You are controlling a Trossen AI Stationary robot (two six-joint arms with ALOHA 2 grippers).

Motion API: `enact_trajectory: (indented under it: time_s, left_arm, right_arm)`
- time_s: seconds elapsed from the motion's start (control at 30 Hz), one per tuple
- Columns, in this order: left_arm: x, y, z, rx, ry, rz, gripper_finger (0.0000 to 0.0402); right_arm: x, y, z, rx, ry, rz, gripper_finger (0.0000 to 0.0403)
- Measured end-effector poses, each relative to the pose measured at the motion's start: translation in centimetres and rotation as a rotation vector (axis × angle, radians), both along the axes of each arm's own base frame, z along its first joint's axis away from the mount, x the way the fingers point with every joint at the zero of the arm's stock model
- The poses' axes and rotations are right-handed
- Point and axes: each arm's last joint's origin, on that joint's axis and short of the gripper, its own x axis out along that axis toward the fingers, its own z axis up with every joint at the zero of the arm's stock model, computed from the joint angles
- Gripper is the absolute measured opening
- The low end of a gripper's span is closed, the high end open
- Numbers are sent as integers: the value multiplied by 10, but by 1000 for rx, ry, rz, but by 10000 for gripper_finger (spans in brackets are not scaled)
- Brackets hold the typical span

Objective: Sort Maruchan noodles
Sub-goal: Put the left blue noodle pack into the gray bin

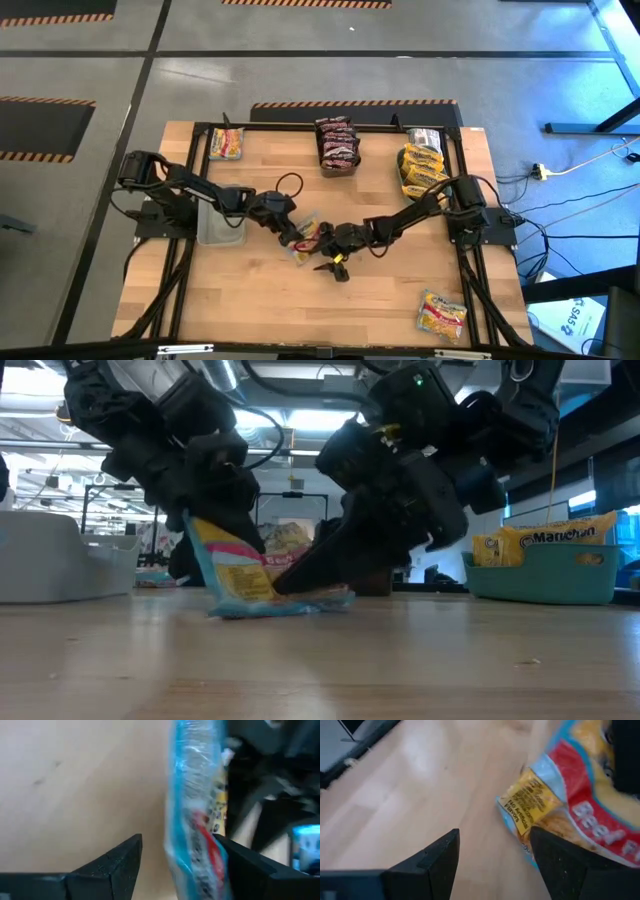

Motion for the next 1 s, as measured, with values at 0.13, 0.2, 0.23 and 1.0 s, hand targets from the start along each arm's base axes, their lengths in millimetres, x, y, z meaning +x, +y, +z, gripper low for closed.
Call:
enact_trajectory:
  time_s: [0.13, 0.2, 0.23, 1.0]
  left_arm:
    - [0, -2, 0, -19, -1, -6, 236]
    - [1, -3, 2, -20, -21, -12, 236]
    - [2, -3, 3, -24, -42, -18, 236]
    - [30, -14, -11, 20, 3, -33, 228]
  right_arm:
    - [0, -1, -1, -8, 3, -7, 243]
    - [0, -1, -1, -9, 5, -8, 243]
    - [-1, -1, -2, -10, 7, -8, 243]
    - [-1, -1, -3, -19, 14, -20, 243]
